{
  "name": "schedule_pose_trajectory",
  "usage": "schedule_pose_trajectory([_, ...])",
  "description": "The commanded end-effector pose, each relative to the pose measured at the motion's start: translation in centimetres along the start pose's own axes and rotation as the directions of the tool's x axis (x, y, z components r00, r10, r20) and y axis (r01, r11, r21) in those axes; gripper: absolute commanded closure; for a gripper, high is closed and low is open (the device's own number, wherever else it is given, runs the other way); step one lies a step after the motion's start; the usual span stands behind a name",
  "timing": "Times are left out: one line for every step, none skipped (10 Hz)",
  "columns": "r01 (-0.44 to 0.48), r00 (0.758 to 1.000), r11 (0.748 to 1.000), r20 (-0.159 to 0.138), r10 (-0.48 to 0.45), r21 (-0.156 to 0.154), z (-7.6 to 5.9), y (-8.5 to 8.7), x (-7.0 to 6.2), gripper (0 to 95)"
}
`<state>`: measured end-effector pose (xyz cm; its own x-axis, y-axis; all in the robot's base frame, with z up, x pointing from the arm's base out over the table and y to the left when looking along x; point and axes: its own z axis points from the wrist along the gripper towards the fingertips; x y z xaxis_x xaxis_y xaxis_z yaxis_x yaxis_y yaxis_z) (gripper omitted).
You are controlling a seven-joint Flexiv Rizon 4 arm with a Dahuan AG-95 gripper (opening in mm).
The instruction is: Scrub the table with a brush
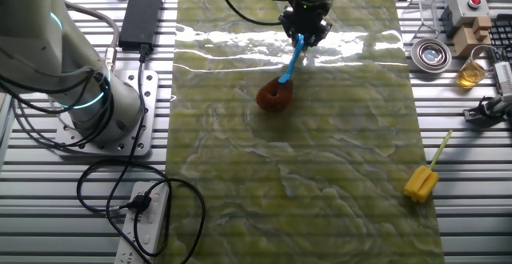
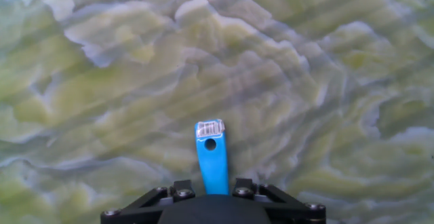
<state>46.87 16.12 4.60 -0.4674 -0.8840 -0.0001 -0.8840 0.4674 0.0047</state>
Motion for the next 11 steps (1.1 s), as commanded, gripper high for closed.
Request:
schedule_pose_trajectory([-0.047,0.998,0.999,0.037,0.047,-0.009,-0.6,-0.2,0.5,95.0])
schedule_pose_trajectory([-0.109,0.989,0.994,0.097,0.110,-0.009,-0.6,-0.2,0.5,95.0])
schedule_pose_trajectory([-0.147,0.980,0.989,0.134,0.147,-0.007,-0.6,-0.2,0.5,95.0])
schedule_pose_trajectory([-0.157,0.976,0.988,0.150,0.156,-0.003,-0.6,-0.2,0.4,95.0])
schedule_pose_trajectory([-0.160,0.975,0.987,0.159,0.157,0.002,-0.7,-0.3,0.3,95.0])
schedule_pose_trajectory([-0.164,0.973,0.986,0.165,0.162,0.001,-0.8,-0.6,0.1,95.0])
schedule_pose_trajectory([-0.173,0.972,0.985,0.164,0.170,0.002,-0.8,-0.9,-0.2,95.0])
schedule_pose_trajectory([-0.175,0.971,0.985,0.167,0.172,0.005,-0.5,-1.3,-0.5,95.0])
schedule_pose_trajectory([-0.176,0.971,0.984,0.169,0.172,0.006,-0.2,-1.5,-0.6,95.0])
schedule_pose_trajectory([-0.171,0.971,0.985,0.172,0.167,0.011,0.3,-1.9,-0.8,95.0])
schedule_pose_trajectory([-0.165,0.972,0.986,0.171,0.160,0.014,0.6,-2.1,-0.9,95.0])
